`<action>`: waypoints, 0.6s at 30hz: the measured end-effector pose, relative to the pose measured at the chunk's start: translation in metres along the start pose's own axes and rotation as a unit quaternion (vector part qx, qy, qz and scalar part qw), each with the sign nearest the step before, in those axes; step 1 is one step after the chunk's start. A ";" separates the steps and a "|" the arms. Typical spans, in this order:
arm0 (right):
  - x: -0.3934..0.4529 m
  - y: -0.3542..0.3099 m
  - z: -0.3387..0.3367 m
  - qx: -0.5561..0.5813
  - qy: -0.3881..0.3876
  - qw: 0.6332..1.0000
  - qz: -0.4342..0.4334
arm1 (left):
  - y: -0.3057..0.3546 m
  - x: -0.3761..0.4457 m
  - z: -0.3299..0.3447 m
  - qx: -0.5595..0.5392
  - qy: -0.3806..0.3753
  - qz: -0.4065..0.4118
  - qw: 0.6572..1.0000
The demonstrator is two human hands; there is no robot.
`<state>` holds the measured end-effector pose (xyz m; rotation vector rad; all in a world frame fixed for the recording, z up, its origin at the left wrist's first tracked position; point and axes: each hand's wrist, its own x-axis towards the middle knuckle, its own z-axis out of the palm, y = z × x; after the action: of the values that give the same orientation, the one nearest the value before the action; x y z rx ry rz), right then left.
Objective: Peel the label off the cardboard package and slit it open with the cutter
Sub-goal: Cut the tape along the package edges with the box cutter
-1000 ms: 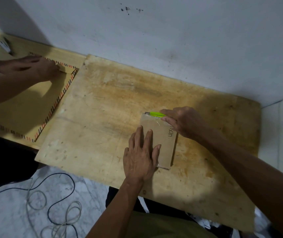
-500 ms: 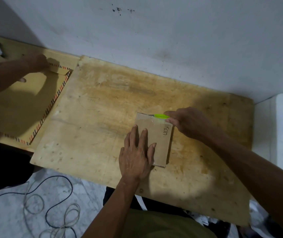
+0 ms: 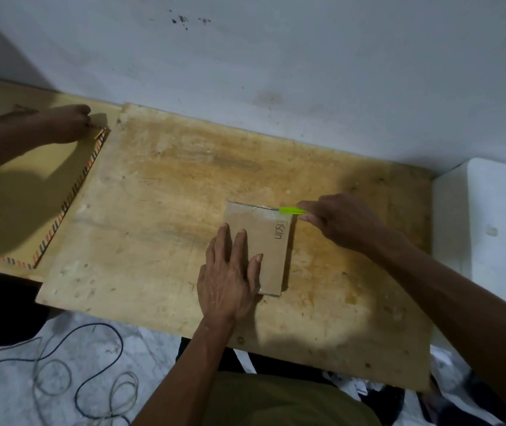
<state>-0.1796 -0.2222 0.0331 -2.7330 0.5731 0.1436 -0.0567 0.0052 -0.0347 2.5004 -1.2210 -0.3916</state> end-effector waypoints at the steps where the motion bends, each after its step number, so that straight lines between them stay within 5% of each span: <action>1: -0.004 0.005 0.001 -0.005 0.005 1.000 0.008 | -0.001 0.000 0.001 -0.002 0.000 0.000 1.000; 12: -0.049 0.031 0.021 0.058 0.097 0.990 0.087 | -0.001 0.000 0.001 0.006 -0.012 -0.003 1.000; 18: -0.059 0.006 0.033 0.185 0.147 0.952 0.196 | 0.000 0.000 -0.003 0.000 -0.028 -0.006 1.000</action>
<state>-0.2368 -0.1938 0.0103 -2.2604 1.1022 -0.2574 -0.0556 0.0058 -0.0325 2.5140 -1.2277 -0.4675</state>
